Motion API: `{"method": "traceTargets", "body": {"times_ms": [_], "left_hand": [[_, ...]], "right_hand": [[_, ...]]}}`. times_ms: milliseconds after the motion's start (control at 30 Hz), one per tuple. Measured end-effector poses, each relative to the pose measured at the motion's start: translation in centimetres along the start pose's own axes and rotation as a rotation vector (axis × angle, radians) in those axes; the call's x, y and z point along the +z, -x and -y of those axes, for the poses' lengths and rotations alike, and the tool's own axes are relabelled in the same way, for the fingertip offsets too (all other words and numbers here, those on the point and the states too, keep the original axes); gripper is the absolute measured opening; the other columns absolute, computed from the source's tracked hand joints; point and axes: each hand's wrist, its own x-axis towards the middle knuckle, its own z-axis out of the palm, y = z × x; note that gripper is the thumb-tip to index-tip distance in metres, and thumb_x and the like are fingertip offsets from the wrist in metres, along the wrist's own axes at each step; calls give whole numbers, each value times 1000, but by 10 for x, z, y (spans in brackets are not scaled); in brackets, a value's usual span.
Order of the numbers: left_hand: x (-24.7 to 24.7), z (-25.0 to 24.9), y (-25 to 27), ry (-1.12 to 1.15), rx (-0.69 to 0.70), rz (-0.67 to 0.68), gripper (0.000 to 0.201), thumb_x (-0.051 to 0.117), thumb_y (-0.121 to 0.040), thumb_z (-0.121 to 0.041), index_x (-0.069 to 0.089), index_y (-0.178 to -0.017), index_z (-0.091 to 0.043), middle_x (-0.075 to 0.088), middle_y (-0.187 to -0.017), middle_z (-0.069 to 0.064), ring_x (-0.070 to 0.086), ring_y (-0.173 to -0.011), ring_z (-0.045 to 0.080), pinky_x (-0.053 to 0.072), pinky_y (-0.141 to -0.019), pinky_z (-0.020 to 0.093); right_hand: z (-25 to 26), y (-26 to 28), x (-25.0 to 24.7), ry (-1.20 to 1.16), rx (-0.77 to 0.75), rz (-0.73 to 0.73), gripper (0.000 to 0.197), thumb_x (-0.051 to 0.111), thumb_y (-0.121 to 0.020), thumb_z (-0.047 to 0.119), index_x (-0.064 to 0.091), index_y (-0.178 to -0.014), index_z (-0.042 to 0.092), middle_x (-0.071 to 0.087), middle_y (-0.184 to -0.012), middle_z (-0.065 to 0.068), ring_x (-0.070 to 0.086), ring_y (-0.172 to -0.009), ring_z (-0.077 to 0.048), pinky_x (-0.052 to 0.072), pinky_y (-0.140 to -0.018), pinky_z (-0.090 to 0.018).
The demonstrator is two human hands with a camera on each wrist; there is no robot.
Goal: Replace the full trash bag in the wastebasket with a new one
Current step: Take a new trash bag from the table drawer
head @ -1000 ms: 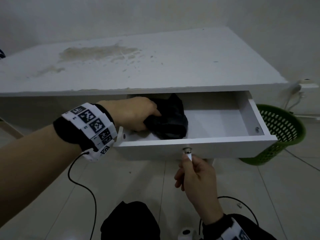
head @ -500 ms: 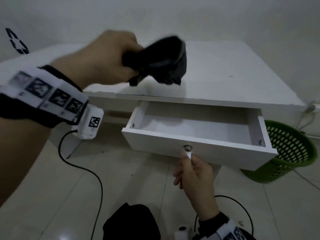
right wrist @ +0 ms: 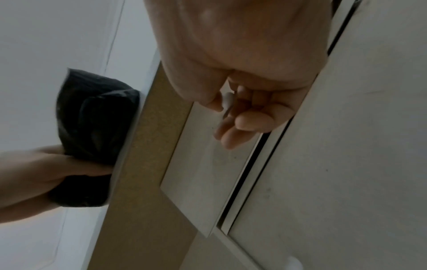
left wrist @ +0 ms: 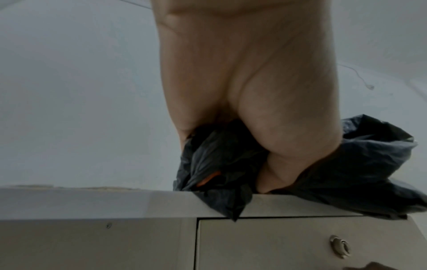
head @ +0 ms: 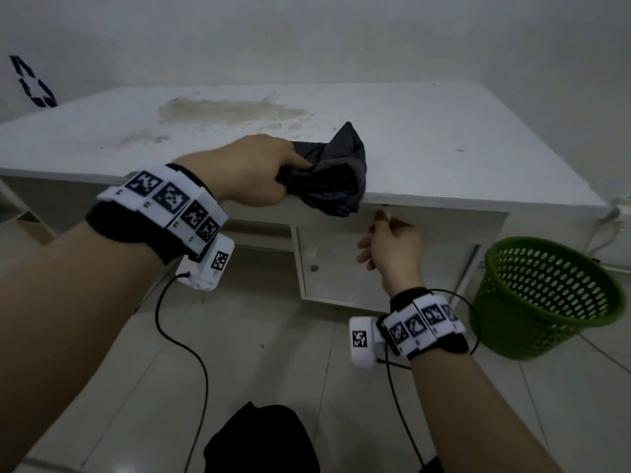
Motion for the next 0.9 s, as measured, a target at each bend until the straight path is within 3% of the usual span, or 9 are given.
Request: {"method": "traceTargets", "body": {"times_ms": [167, 367, 433, 600, 767, 900], "left_hand": [[4, 0, 0, 12, 1, -32, 48, 57, -90, -17, 57, -137, -29, 59, -122, 4, 54, -109, 30, 41, -86, 35], [8, -1, 3, 49, -28, -78, 50, 57, -87, -16, 59, -135, -30, 60, -120, 3, 55, -109, 31, 42, -86, 36], [8, -2, 4, 54, -32, -75, 50, 57, -87, -17, 59, -135, -30, 60, -121, 3, 55, -110, 31, 45, -89, 39], [15, 3, 4, 48, -30, -79, 54, 54, -88, -17, 54, -140, -32, 57, -127, 2, 53, -115, 30, 43, -93, 37], [17, 4, 3, 63, -6, -111, 55, 52, -87, -13, 55, -139, -32, 57, -124, 3, 52, -111, 30, 37, -86, 32], [19, 4, 6, 81, -23, -113, 56, 52, -88, -12, 52, -141, -30, 56, -129, 5, 51, -118, 32, 41, -94, 36]], "right_hand": [[-3, -17, 0, 38, -26, -11, 41, 39, -103, 38, 57, -82, 8, 64, -69, -15, 59, -43, -22, 40, -37, -22], [-18, -7, -9, 9, -29, 38, 53, 43, -96, 63, 60, -97, 13, 68, -71, -11, 61, -46, -22, 42, -39, -27], [-17, -9, -5, -23, -49, 29, 51, 41, -99, 57, 61, -98, 10, 70, -76, -13, 60, -46, -22, 41, -39, -26], [-14, -13, 17, -188, 8, -48, 42, 41, -104, 41, 56, -82, 8, 73, -78, -17, 59, -46, -27, 41, -39, -26], [-15, -17, 15, -220, 8, -58, 43, 39, -104, 44, 57, -88, 9, 76, -84, -10, 64, -50, -27, 42, -39, -25], [-12, -7, 6, -133, 63, 32, 45, 39, -102, 51, 60, -106, 11, 76, -91, -6, 65, -51, -23, 43, -38, -25]]}}
